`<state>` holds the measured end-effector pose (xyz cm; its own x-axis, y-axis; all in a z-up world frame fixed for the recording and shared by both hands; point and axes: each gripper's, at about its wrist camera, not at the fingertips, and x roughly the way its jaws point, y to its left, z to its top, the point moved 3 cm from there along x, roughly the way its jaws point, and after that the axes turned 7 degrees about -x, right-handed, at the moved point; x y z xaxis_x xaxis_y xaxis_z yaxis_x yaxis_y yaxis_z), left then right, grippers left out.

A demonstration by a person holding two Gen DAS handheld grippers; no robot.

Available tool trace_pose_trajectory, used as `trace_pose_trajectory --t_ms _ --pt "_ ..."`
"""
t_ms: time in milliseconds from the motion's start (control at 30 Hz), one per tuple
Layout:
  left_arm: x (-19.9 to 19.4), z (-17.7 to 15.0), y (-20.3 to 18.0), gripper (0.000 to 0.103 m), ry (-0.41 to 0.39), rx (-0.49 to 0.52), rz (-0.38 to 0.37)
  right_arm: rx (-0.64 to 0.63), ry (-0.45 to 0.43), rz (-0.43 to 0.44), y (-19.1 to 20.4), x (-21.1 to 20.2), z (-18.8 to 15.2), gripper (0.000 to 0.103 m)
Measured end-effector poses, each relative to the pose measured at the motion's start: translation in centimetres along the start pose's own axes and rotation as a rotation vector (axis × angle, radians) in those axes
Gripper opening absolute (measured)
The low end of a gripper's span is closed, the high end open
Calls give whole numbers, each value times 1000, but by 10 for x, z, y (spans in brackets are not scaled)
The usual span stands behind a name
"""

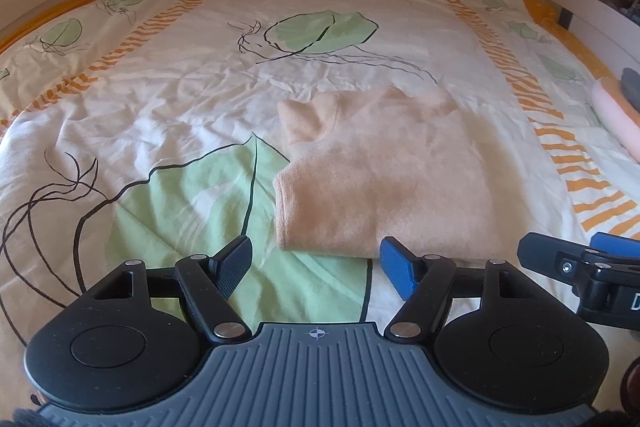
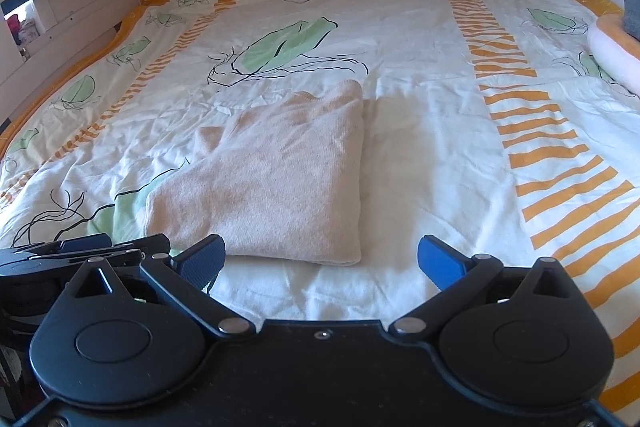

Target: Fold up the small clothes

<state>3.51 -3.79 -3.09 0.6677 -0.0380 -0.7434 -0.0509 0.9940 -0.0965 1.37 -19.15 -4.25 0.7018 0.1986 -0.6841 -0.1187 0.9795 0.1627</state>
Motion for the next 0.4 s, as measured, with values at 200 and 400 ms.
trace_pose_trajectory --t_ms 200,400 --pt "2 0 -2 69 1 7 -3 6 2 5 0 2 0 102" --pt "1 0 -5 69 -4 24 -14 26 16 18 0 6 -2 102"
